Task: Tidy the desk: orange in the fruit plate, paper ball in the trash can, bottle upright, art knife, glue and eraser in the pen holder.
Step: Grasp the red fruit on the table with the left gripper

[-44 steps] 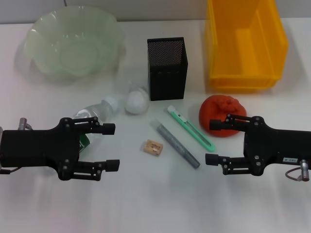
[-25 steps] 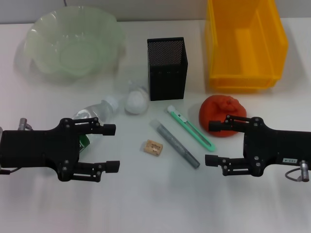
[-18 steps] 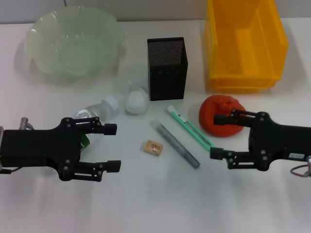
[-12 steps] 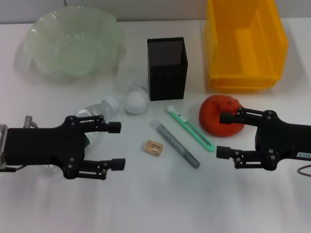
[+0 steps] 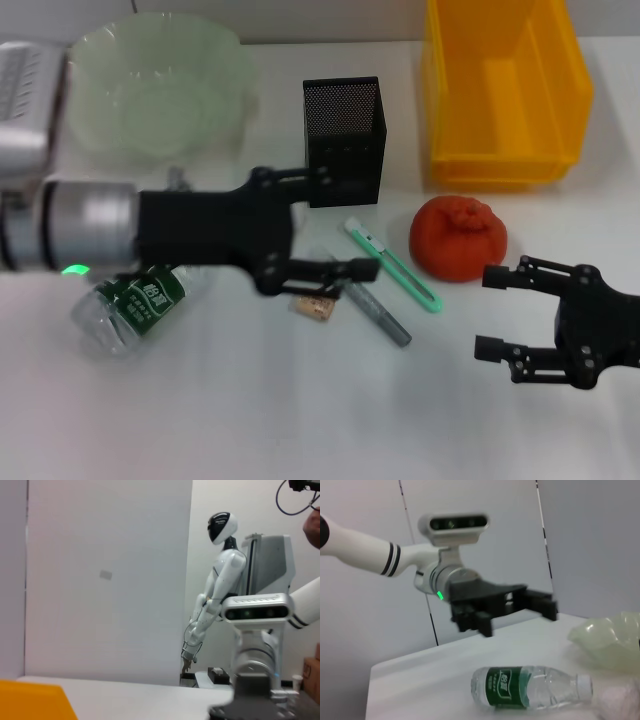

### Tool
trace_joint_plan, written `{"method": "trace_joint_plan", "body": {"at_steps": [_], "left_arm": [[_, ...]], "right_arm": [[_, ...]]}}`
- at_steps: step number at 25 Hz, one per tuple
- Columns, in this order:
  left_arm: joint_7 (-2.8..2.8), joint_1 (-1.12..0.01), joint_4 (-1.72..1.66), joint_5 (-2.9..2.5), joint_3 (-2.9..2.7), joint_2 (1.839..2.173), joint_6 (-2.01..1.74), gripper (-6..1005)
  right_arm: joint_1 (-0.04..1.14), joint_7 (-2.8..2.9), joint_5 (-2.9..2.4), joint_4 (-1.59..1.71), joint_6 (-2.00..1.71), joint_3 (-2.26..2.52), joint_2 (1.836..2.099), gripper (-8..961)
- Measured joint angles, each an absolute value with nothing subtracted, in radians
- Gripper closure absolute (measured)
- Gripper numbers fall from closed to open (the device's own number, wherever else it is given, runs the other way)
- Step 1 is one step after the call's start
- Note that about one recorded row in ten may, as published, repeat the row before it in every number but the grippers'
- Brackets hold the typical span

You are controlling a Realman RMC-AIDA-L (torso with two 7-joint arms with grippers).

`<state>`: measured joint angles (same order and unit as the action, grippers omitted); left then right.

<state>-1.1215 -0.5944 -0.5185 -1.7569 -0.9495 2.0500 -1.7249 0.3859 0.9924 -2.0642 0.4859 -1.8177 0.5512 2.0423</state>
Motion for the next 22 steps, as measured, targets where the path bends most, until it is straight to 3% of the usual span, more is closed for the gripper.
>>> {"method": "trace_joint_plan", "body": {"at_steps": [4,6,7,10,13,15,22], "left_arm": [[-1.118,-0.713,-0.482,-1.756,-0.967,2.077,-1.635,189],[-1.118,-0.713,-0.482,-1.756,-0.967,2.077,-1.635,189],[-1.116,-0.792,-0.426,-1.755,-0.984,2.079,-1.574,189],[-1.109,-0.864,-0.365,-1.744,-1.019,2.079,-1.493,189],[-1.109,-0.864,-0.365,-1.744,-1.019,2.079,-1.493,189],[-1.099,-0.944,-0.313,-1.644,-1.182,2.080,-1.350,189],[-1.112,-0.930,-0.480,-1.331,-1.724,2.080,-1.021,190]], "right_arm": [[0.352,0.983,-2.066,0.486,-1.818,0.552,2.042,142],[0.329,0.981,-2.066,0.486,-1.816,0.552,2.039,142],[0.329,0.981,-2.066,0.486,-1.816,0.552,2.039,142],[0.311,0.981,-2.066,0.486,-1.811,0.550,2.039,142],[0.303,0.981,-2.072,0.486,-1.810,0.546,2.039,141],[0.301,0.981,-2.082,0.486,-1.806,0.542,2.039,141],[0.301,0.981,-2.089,0.486,-1.793,0.537,2.035,141]]}}
